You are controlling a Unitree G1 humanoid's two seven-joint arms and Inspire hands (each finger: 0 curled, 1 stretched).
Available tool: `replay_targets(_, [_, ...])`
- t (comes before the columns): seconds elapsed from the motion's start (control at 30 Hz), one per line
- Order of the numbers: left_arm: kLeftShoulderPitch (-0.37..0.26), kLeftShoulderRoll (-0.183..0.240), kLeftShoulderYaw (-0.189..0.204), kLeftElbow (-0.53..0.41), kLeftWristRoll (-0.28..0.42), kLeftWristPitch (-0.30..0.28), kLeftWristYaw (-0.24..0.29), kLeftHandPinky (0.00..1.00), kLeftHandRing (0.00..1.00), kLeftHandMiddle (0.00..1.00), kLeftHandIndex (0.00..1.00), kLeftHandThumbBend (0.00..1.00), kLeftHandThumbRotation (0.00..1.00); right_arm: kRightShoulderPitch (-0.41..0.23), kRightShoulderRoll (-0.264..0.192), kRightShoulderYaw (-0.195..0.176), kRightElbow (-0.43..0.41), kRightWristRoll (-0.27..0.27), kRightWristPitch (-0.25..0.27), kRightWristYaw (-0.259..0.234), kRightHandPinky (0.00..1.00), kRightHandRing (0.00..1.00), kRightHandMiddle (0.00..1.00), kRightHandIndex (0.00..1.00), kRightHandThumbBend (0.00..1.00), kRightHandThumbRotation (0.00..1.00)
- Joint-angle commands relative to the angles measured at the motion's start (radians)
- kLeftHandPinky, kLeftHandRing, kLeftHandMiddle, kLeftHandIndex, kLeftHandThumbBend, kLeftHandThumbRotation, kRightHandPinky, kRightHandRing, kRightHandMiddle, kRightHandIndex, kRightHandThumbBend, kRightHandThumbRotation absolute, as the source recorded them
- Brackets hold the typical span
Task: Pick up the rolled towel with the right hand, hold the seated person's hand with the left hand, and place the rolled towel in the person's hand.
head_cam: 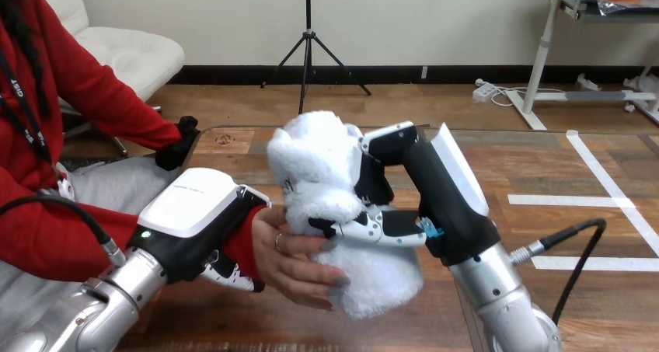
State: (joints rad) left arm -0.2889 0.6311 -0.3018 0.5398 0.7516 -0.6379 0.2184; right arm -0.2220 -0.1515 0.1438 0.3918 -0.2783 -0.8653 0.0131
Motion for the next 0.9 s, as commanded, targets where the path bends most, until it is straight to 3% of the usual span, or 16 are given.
replay_targets(0.0, [-0.162,-0.063,0.042,-0.110,-0.054,-0.040,0.050,0.29,0.32,0.37,0.39,0.85,0.06,-0.199,0.081,0.018,-0.100,0.064,-0.107,-0.018,0.02,0.06,0.10,0.09,0.61,0.00])
replay_targets(0.37, [-0.163,-0.074,0.048,-0.116,-0.062,-0.055,0.046,0.29,0.31,0.35,0.38,0.84,0.04,-0.227,0.090,0.060,-0.075,0.134,-0.102,0.037,0.02,0.06,0.09,0.09,0.59,0.00])
replay_targets(0.67, [-0.167,-0.083,0.046,-0.132,-0.073,-0.065,0.032,0.27,0.30,0.34,0.36,0.83,0.07,-0.251,0.114,0.072,-0.049,0.124,-0.092,0.047,0.02,0.06,0.10,0.08,0.60,0.00])
replay_targets(0.87, [-0.164,-0.088,0.042,-0.163,-0.074,-0.040,0.009,0.27,0.29,0.34,0.38,0.81,0.07,-0.265,0.127,0.086,-0.036,0.126,-0.087,0.067,0.02,0.06,0.10,0.08,0.62,0.00])
